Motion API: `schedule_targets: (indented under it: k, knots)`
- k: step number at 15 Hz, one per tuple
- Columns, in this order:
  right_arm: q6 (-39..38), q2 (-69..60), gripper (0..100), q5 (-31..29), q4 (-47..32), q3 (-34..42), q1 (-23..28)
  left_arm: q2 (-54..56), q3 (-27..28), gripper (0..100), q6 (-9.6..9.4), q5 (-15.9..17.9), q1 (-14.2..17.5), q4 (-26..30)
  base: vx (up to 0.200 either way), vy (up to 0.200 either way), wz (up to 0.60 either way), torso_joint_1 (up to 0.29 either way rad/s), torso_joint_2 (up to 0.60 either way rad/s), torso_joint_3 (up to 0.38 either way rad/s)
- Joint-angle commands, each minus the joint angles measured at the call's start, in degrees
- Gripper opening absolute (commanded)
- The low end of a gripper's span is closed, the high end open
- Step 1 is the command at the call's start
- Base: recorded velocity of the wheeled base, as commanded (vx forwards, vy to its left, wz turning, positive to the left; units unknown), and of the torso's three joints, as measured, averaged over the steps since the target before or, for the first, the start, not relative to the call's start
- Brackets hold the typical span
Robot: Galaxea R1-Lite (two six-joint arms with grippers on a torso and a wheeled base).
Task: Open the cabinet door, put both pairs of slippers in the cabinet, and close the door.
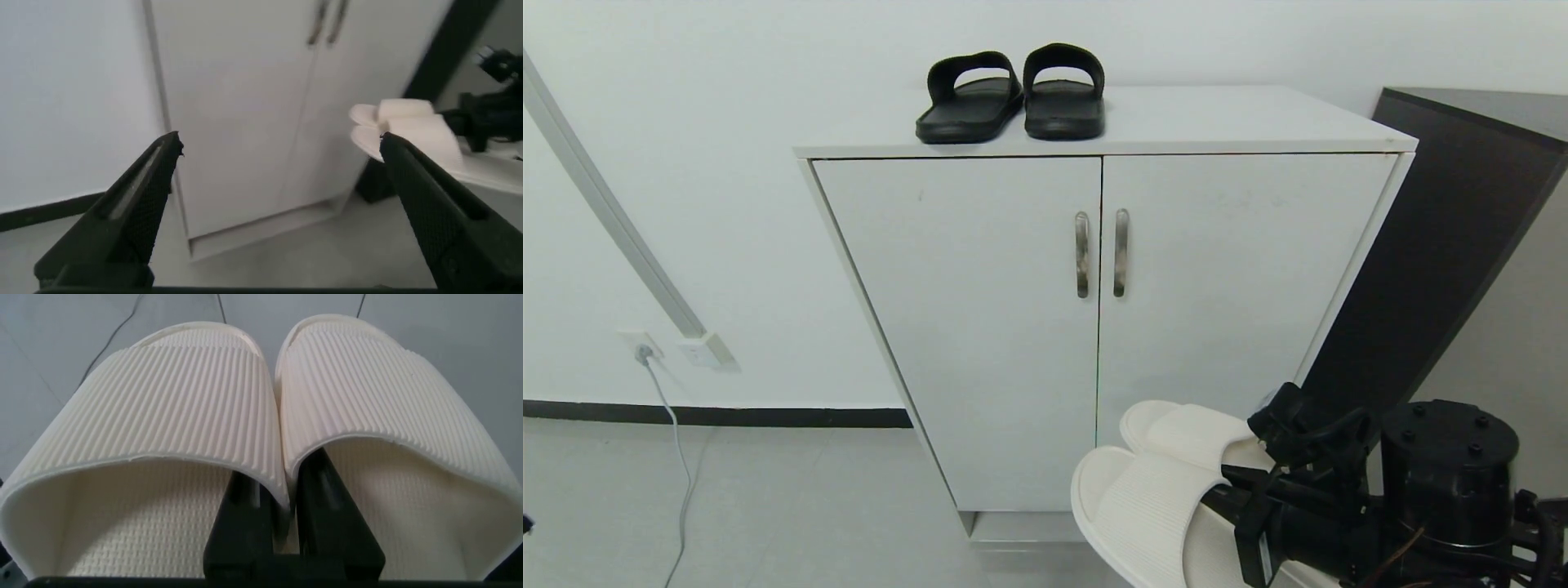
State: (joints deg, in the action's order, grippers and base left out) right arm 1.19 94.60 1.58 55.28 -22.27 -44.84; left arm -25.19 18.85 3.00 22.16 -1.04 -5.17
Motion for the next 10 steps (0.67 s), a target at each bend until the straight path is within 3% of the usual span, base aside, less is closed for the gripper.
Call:
schedule_targets:
  k: [1, 2, 5, 6, 8, 10]
  knots:
    - [0.04, -0.2, 0, 0.0, 0.0, 0.12, -0.34, -15.51, 2.25, 100, -3.26, 7.28, -0.19, -4.5, 0.0, 0.0, 0.0, 0.0, 0.0, 0.0]
    - [0.04, -0.2, 0, 0.0, 0.0, 0.12, -0.43, -19.37, 3.13, 100, -4.67, 7.81, -1.07, -6.26, 0.0, 0.0, 0.0, 0.0, 0.0, 0.0]
    - [0.12, -0.2, 0, 0.0, 0.0, 0.48, -0.87, -28.52, 5.24, 100, -4.49, 7.46, -7.58, -13.73, 0.0, 0.0, 0.0, 0.0, 0.0, 0.0]
    - [0.12, -0.2, 0, 0.0, 0.0, 0.56, -1.04, -33.53, 7.17, 100, -3.88, 5.35, -12.5, -17.68, 0.0, 0.0, 0.0, 0.0, 0.0, 0.0]
    - [0.12, -0.12, 0, 0.09, 0.0, 0.48, -1.04, -38.89, 11.39, 100, -1.42, -2.12, -21.2, -18.91, 0.0, 0.0, 0.0, 0.0, 0.0, 0.0]
    - [0.12, -0.12, 0, 0.0, 0.0, 0.48, -1.04, -43.28, 14.38, 100, 0.34, -5.64, -27.35, -21.55, 0.0, 0.0, 0.0, 0.0, 0.0, 0.0]
